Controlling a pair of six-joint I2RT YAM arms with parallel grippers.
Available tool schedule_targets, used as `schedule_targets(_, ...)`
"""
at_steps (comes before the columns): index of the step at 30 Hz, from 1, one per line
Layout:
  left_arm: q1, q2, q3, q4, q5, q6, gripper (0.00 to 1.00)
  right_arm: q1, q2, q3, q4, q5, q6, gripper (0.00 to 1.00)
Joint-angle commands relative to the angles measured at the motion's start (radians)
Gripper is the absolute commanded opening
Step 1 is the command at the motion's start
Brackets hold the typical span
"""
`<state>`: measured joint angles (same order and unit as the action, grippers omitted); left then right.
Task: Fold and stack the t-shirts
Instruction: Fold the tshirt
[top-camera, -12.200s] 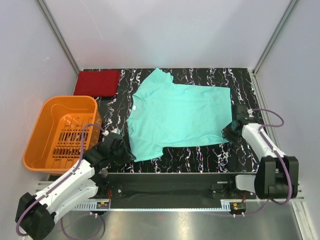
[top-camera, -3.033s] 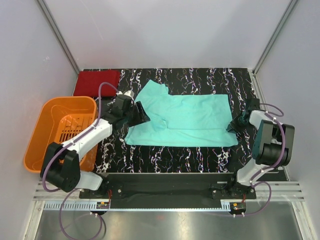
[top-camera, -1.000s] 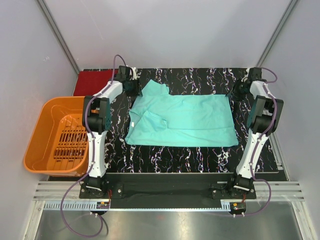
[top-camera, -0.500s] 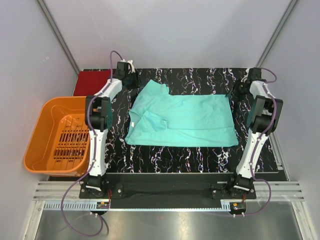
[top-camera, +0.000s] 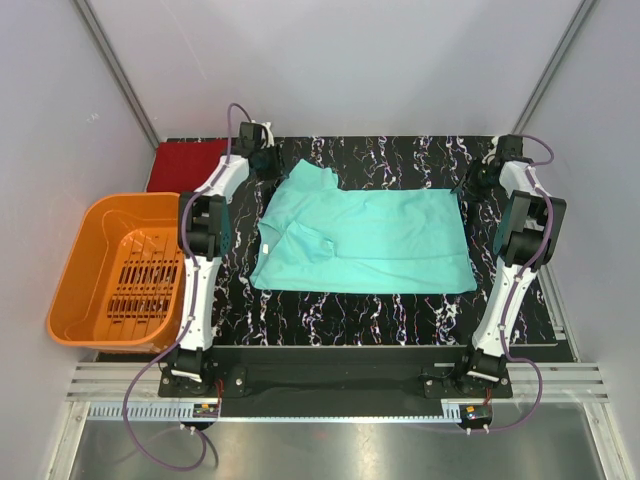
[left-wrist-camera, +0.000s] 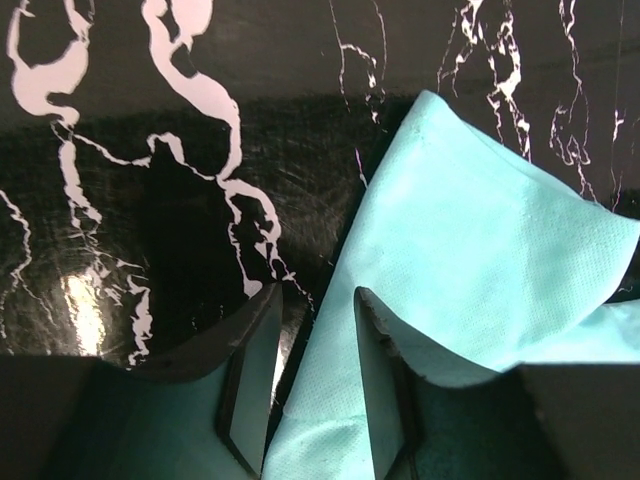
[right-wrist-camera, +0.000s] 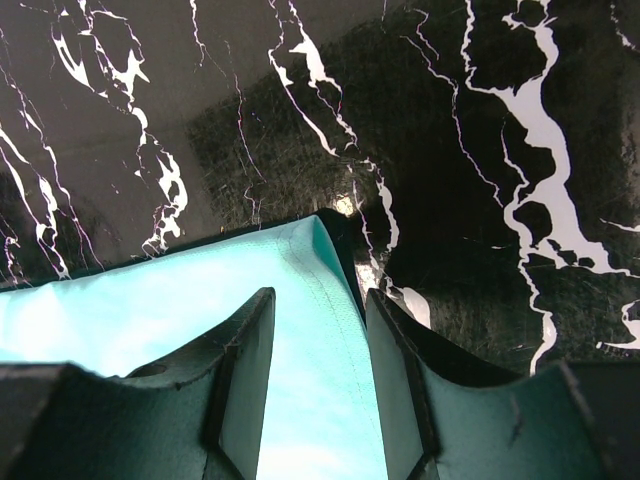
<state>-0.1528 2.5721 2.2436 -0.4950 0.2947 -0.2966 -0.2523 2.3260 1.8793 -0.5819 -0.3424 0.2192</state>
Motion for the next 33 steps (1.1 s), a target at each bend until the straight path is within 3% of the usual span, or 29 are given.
schedule_targets(1, -0.016, 0.014, 0.021, -0.068, 0.012, 0.031, 0.4, 0.002, -0.008, 0.012, -0.003, -0.014, -0.021, 0.49)
schedule_targets(6, -0.027, 0.023, 0.01, -0.073, 0.012, 0.045, 0.39, 0.004, -0.014, 0.006, 0.004, -0.017, -0.015, 0.49)
schedule_targets(18, -0.019, 0.04, 0.033, -0.048, 0.067, 0.008, 0.17, 0.002, 0.044, 0.061, -0.047, 0.002, -0.038, 0.51)
schedule_targets(24, -0.017, -0.006, -0.033, 0.035, 0.089, -0.016, 0.13, 0.002, 0.071, 0.101, -0.039, -0.026, -0.026, 0.54)
schedule_targets(33, -0.011, -0.024, -0.047, 0.062, 0.126, -0.036, 0.07, 0.002, 0.136, 0.182, -0.084, -0.086, -0.011, 0.48)
